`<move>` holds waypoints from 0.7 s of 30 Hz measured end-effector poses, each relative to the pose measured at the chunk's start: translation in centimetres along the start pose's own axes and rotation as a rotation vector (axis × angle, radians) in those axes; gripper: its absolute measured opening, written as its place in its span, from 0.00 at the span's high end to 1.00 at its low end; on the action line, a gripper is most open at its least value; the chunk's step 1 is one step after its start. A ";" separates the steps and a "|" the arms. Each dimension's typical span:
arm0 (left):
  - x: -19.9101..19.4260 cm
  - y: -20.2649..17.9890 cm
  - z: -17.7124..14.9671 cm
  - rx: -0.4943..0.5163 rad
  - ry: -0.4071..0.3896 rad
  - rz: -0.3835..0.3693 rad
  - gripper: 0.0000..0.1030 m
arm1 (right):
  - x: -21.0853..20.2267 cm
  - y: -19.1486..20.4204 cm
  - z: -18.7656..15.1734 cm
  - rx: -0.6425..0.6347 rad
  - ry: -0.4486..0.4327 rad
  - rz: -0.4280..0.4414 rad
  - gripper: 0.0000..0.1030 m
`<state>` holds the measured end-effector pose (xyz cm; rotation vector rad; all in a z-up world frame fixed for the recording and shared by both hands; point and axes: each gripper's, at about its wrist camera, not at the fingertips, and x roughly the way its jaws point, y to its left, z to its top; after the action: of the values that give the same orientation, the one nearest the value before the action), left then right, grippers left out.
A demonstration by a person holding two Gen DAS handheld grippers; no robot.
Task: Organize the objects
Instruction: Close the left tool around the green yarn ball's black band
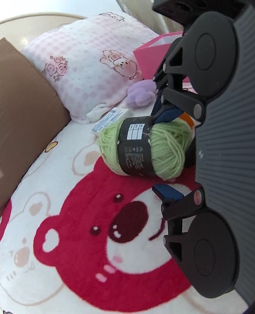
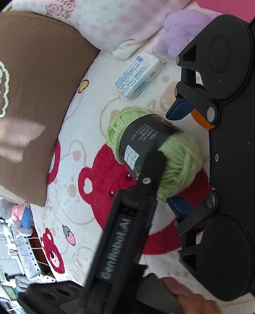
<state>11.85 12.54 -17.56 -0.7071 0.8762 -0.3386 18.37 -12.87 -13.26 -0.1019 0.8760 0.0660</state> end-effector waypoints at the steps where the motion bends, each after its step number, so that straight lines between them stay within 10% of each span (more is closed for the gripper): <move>1: 0.1 0.0 -0.1 -0.001 -0.006 -0.004 0.36 | 0.1 -0.1 0.0 0.008 0.001 -0.001 0.17; 7: -0.1 -0.6 -0.1 0.026 0.006 -0.019 0.52 | 0.2 -0.5 -0.1 0.029 -0.004 0.011 0.21; 21: -0.3 -1.4 -0.3 0.087 0.021 -0.003 0.53 | -0.1 -0.1 -0.4 -0.011 -0.010 0.004 0.27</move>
<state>11.40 11.55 -16.58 -0.6253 0.8756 -0.3853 17.96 -13.02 -13.44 -0.1098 0.8661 0.0754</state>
